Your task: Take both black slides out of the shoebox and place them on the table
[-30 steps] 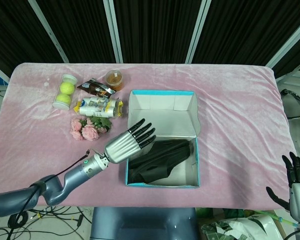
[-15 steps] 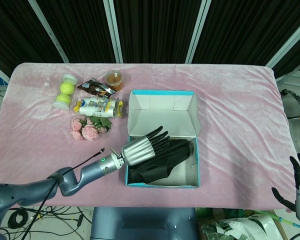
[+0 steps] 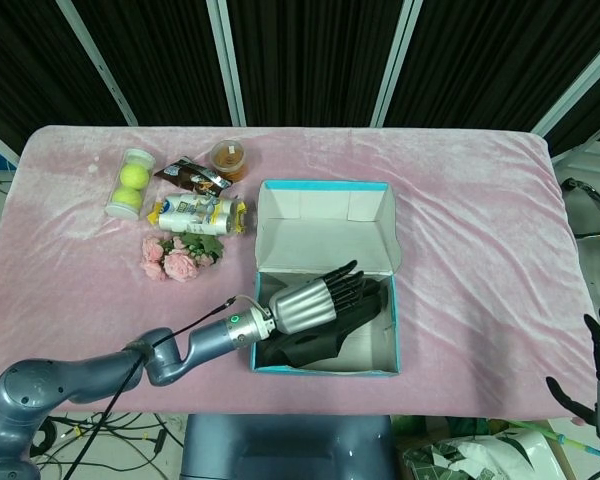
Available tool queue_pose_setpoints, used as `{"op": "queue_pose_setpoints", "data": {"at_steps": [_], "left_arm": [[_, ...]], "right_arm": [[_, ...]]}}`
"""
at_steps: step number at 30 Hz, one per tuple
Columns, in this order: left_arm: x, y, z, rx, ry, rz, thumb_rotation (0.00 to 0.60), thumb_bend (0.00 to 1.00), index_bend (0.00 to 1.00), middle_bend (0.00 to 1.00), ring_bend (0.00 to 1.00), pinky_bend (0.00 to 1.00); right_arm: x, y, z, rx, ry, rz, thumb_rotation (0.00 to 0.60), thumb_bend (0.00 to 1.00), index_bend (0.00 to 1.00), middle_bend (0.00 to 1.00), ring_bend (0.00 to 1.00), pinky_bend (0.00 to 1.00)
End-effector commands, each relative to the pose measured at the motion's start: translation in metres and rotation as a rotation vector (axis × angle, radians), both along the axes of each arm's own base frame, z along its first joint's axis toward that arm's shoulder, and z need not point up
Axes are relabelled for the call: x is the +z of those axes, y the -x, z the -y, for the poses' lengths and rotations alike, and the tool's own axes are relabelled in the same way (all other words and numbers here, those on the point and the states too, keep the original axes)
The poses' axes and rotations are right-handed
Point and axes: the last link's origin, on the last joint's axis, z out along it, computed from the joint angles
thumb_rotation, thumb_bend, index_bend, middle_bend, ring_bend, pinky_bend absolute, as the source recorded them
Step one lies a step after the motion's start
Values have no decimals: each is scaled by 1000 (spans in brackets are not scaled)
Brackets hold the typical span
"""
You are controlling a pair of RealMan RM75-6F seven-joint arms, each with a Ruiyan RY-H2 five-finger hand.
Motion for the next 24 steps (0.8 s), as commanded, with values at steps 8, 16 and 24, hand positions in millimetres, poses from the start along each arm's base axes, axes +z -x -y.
{"op": "queue_pose_setpoints", "data": {"at_steps": [8,16,24], "left_arm": [[-16,-13,5,-53,-36,-131,600,7,158,86,0,0],[-19,-12,5,-61,-46,-119,600,51,235,311,49,16],[-16,-10,-4,-46,-96,-79,600,434,308,424,123,51]], "right_arm": [[2,3,0,4,3,7,600,107,0,0,0,161],[2,6,-1,1,4,17,600,107,0,0,0,161],[2,5,-1,10,2,28,600,106,0,0,0,161]]}}
